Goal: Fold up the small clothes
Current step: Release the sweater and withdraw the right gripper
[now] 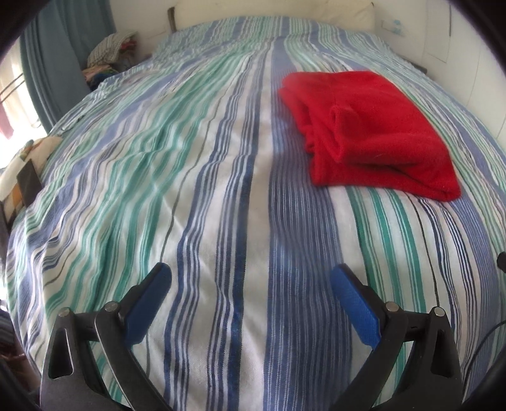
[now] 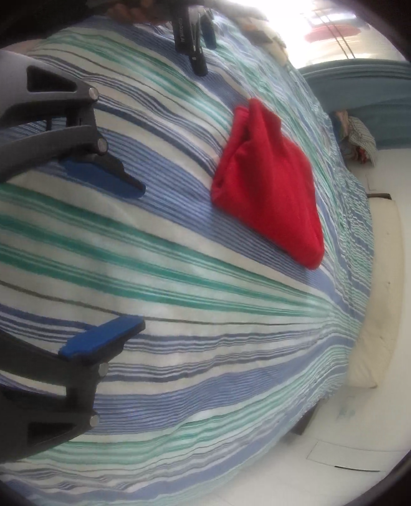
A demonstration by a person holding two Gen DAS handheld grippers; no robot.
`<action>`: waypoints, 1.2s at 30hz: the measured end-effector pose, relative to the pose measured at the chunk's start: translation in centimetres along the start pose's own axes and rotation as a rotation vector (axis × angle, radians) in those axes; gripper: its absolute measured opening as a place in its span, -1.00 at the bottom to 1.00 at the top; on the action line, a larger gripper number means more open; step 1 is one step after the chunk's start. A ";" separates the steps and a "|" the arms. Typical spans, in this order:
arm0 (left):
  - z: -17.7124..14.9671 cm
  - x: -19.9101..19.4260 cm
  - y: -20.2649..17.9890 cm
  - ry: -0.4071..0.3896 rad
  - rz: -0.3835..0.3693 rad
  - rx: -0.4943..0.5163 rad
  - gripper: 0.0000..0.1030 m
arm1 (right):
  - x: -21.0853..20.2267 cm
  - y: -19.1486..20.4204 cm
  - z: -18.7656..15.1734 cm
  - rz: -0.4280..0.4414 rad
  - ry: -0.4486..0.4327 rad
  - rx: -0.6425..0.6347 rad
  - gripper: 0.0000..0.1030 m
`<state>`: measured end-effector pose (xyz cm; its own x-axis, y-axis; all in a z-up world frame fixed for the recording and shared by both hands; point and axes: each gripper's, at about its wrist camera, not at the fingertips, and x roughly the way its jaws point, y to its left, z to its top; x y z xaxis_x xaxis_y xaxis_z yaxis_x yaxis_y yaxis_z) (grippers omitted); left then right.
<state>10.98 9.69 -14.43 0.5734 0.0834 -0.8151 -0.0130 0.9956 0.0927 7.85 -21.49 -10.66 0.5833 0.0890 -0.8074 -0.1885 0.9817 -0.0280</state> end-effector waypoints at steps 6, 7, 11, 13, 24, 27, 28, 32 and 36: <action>-0.3 0.3 -0.6 0.014 0.013 0.026 0.97 | 0.9 -0.9 -2.6 -0.027 0.013 0.035 0.57; -0.3 0.4 -0.7 0.017 0.014 0.027 0.97 | 1.1 -0.8 -2.9 -0.035 0.004 0.031 0.62; -0.4 0.6 -0.8 0.025 0.012 0.025 0.98 | 1.7 -0.9 -3.5 -0.039 -0.015 0.032 0.73; -0.4 0.7 -0.8 0.029 0.010 0.024 0.98 | 1.8 -1.0 -3.6 -0.034 -0.019 0.040 0.78; -0.3 1.3 -0.9 0.048 0.010 0.027 0.98 | 2.5 -1.0 -4.0 -0.033 -0.034 0.040 0.90; -0.3 1.4 -1.0 0.051 0.010 0.026 0.99 | 2.5 -0.8 -4.1 -0.038 -0.039 0.036 0.91; -0.3 1.4 -1.0 0.052 0.010 0.026 0.99 | 2.6 -0.8 -4.1 -0.039 -0.040 0.035 0.92; -0.3 1.5 -0.9 0.055 0.008 0.023 0.99 | 2.6 -0.7 -4.2 -0.041 -0.043 0.034 0.93; -0.3 1.5 -0.9 0.059 0.005 0.020 0.99 | 2.7 -0.8 -4.1 -0.043 -0.045 0.033 0.94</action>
<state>11.62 8.91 -15.96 0.5238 0.0914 -0.8469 0.0010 0.9942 0.1079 6.26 -22.69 -15.22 0.6252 0.0538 -0.7786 -0.1373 0.9896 -0.0419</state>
